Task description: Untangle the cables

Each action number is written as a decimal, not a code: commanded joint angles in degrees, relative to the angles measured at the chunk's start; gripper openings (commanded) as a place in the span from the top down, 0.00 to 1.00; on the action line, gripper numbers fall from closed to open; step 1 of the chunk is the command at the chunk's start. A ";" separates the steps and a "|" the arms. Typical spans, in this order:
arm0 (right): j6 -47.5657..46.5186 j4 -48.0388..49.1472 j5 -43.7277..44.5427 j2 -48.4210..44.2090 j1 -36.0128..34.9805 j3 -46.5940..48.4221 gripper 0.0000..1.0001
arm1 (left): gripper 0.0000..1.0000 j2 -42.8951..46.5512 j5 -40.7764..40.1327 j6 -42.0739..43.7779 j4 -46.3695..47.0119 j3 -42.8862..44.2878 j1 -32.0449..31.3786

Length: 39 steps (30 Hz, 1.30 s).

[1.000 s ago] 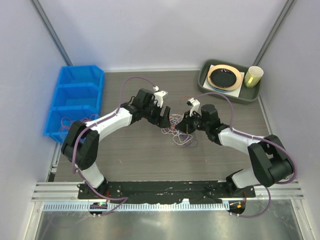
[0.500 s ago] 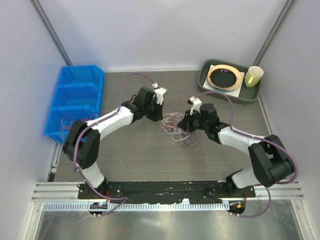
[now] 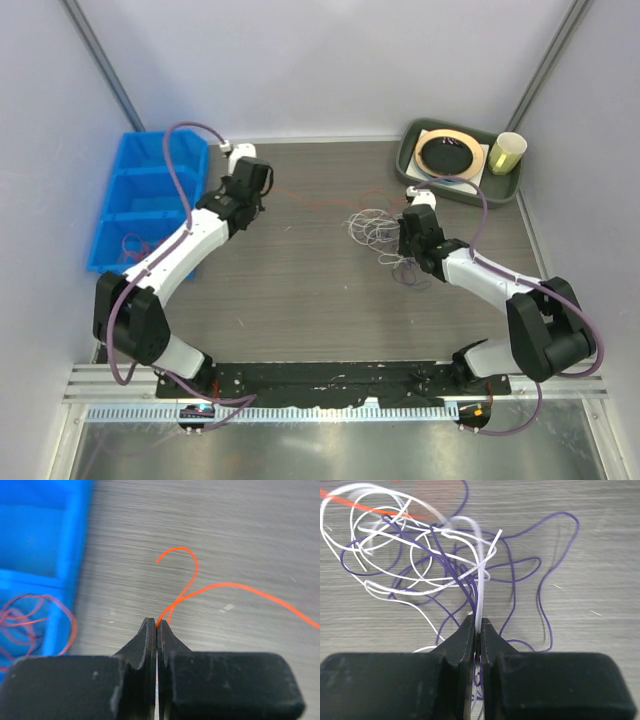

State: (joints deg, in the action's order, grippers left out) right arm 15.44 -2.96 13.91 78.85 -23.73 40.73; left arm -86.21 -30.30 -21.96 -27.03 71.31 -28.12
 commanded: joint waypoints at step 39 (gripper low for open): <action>4.69 -1.43 0.06 0.69 9.58 0.14 0.35 | 1.00 17.05 -11.61 23.78 -1.19 36.69 20.39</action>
State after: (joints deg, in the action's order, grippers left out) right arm 20.12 -7.57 14.90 79.26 -14.06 40.82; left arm -68.69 -38.74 -6.68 -31.97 101.86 -8.05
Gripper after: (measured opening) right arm 0.627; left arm 0.014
